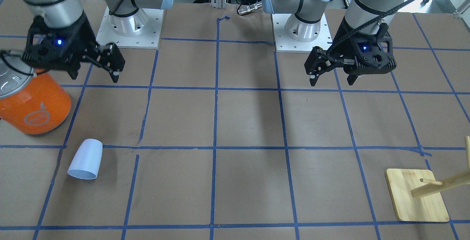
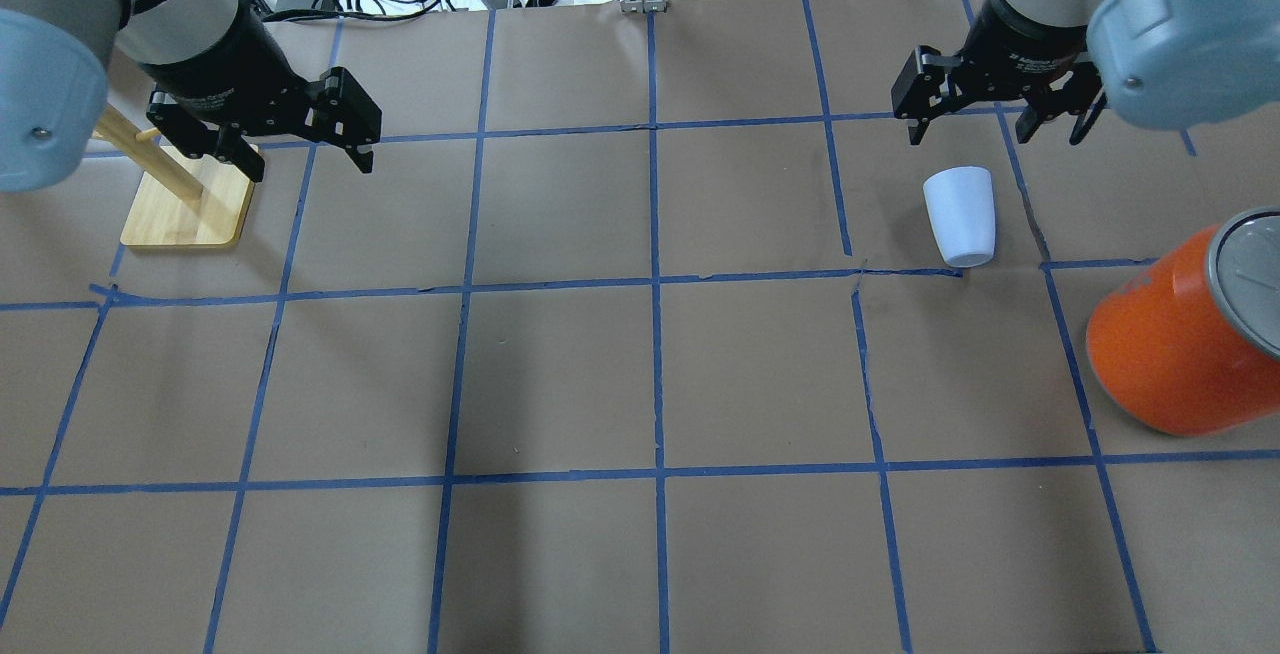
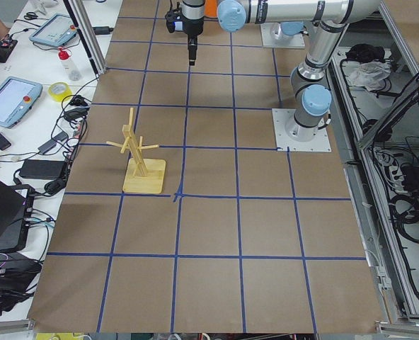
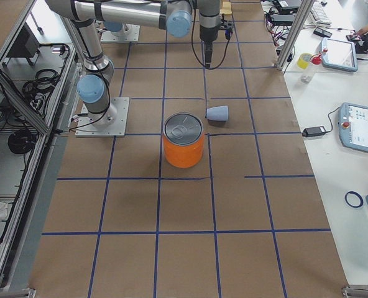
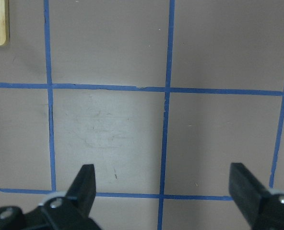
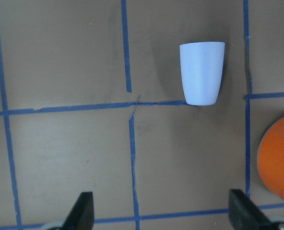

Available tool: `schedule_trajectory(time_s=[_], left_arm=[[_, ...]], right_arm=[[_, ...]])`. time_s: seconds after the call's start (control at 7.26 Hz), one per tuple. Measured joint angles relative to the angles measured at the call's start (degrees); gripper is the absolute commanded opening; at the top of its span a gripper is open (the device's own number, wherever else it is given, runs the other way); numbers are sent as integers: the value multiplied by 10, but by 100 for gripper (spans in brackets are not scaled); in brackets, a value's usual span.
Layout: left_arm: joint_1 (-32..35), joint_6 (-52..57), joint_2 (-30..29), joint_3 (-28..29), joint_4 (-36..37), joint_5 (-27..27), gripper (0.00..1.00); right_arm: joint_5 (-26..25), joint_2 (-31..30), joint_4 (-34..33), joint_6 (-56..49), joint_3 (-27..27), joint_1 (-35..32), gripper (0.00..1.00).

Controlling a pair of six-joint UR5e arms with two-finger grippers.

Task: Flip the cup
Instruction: 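Move the right gripper above the upright white cup, then lower the right gripper onto the white cup and close on it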

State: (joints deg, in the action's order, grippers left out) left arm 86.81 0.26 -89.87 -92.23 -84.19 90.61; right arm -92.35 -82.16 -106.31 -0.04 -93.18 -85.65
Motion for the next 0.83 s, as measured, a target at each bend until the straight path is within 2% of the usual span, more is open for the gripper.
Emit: schedule_trajectory(time_s=[0.28, 0.55, 0.83], left_arm=[[0, 0, -1, 0, 0, 0, 100], [0, 0, 0, -7, 2, -1, 100], [0, 0, 1, -13, 8, -1, 100]], right_arm=[[0, 91, -94, -3, 0, 29, 100], [4, 145, -122, -5, -3, 57, 100], [6, 172, -141, -29, -13, 62, 100]])
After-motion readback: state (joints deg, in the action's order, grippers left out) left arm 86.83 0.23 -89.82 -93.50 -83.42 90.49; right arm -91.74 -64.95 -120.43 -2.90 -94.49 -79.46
